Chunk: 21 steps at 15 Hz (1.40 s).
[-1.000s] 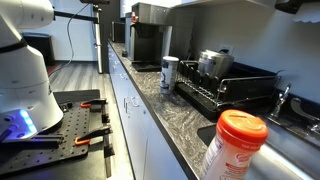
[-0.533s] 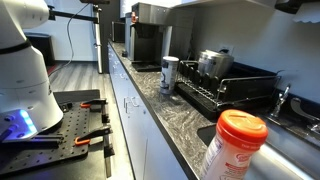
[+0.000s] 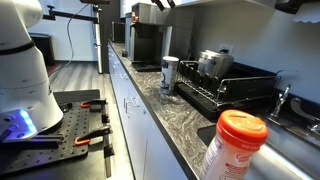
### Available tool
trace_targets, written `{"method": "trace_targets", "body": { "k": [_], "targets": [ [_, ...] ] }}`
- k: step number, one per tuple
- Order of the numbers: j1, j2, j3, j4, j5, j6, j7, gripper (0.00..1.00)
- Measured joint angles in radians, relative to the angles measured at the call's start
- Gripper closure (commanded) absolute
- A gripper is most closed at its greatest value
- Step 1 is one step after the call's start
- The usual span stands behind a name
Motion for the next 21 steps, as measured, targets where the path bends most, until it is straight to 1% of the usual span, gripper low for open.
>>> {"method": "trace_targets", "body": {
  "k": [3,6,9,12,14,16,21],
  "targets": [
    [0.066,-0.013,-0.067,-0.005,0.0,-0.083,-0.04,0.0],
    [0.133,-0.043,-0.147,-0.009,0.0,-0.169,-0.113,0.0],
    [0.199,-0.102,-0.226,-0.021,0.0,-0.266,-0.213,0.0],
    [0.243,-0.177,-0.277,-0.038,0.0,-0.363,-0.302,0.0],
    [0.259,-0.231,-0.286,-0.057,0.0,-0.409,-0.334,0.0],
    [0.271,-0.285,-0.281,-0.077,0.0,-0.44,-0.339,0.0],
    [0.292,-0.388,-0.237,-0.088,0.0,-0.486,-0.332,0.0]
  ]
}}
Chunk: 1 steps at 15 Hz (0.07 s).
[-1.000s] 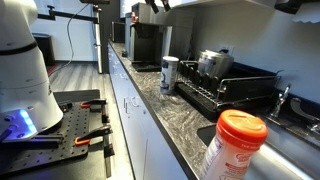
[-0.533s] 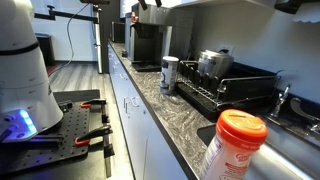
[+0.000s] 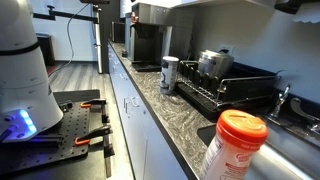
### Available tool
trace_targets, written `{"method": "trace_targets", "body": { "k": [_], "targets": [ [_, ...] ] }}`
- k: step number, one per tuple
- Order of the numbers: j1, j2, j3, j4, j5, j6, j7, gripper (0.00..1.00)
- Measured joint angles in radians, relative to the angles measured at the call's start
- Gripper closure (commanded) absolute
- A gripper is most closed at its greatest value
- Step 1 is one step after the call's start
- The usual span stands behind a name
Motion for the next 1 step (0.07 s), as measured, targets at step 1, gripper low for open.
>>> {"method": "trace_targets", "body": {
  "k": [1],
  "targets": [
    [0.0,-0.007,0.004,0.0,0.0,-0.002,0.0,0.0]
  ]
}}
